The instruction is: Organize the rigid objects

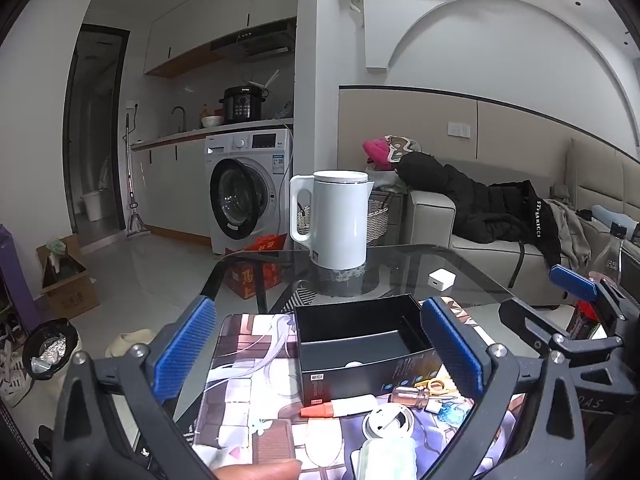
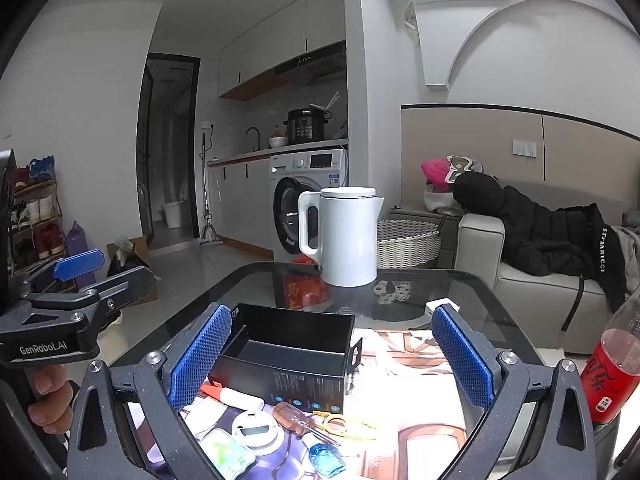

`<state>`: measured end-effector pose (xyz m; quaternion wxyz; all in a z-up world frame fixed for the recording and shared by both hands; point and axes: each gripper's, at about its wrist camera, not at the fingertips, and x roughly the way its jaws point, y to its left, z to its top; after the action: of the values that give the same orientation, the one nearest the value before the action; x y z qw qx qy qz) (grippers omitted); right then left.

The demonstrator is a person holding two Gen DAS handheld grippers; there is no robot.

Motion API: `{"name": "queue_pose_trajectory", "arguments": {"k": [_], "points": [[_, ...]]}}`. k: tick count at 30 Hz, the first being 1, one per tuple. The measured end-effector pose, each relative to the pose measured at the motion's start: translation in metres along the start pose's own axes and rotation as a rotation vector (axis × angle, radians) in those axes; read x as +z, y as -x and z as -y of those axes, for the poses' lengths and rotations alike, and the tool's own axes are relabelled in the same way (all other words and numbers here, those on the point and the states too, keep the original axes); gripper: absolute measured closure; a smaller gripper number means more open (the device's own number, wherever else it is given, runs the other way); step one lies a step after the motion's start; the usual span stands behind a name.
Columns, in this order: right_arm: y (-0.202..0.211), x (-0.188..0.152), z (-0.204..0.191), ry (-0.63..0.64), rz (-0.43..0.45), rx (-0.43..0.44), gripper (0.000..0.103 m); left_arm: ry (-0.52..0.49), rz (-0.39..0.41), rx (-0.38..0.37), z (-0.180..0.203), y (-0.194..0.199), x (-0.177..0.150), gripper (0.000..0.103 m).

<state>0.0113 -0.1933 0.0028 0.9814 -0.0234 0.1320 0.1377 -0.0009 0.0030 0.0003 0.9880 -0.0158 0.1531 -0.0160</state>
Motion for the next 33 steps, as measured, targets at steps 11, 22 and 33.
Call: {"name": "queue_pose_trajectory", "arguments": {"k": [11,22,33], "points": [[-0.0034,-0.0051,-0.0037,0.006,-0.007,0.001,0.001,-0.011,0.014,-0.001,0.0005,0.0035,-0.0003,0.0],[-0.0006,-0.001,-0.0029,0.01,-0.01,0.003,0.001,-0.012,0.009,0.0,0.0006,-0.0003,-0.0002,0.0],[-0.0015,-0.0045,-0.0054,0.016,-0.014,0.008,0.001,-0.011,0.011,-0.002,0.0014,0.0015,-0.0018,0.0]]}}
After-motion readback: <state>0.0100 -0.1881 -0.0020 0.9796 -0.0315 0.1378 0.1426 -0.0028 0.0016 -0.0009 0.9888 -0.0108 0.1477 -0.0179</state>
